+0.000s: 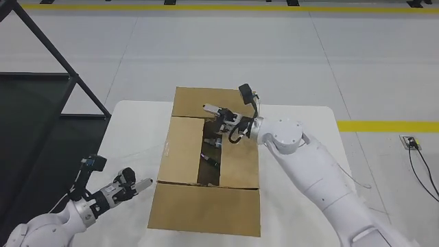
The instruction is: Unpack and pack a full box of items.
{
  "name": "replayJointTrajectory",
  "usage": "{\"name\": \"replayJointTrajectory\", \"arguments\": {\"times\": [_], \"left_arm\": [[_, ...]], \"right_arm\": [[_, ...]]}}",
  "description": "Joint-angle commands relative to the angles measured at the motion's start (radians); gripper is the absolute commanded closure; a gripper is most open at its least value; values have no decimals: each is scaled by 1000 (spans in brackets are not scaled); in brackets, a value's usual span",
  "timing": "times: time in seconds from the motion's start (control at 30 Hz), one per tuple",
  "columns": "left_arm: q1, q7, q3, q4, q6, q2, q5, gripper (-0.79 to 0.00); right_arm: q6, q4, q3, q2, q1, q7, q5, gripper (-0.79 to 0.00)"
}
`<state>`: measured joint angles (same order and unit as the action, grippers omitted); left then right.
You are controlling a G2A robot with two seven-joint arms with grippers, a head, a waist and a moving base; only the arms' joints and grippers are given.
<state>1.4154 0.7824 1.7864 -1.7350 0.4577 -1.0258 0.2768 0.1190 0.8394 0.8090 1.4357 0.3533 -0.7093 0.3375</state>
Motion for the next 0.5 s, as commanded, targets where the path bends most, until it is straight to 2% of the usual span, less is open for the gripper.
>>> {"name": "replayJointTrajectory", "arguments": {"times": [0.0,0.27,0.47], "left_arm": [[-3,-4,27,16,-13,3,-26,-785],[-22,3,55,63,-25,14,-53,-785],[-28,-6,52,76,-30,19,-49,-785]], "right_arm": [[-32,28,-6,-4,19,3,-42,-785],[-90,53,-8,-1,57,-7,-71,-785],[-75,27,-11,21,56,-24,-6,-785]]}}
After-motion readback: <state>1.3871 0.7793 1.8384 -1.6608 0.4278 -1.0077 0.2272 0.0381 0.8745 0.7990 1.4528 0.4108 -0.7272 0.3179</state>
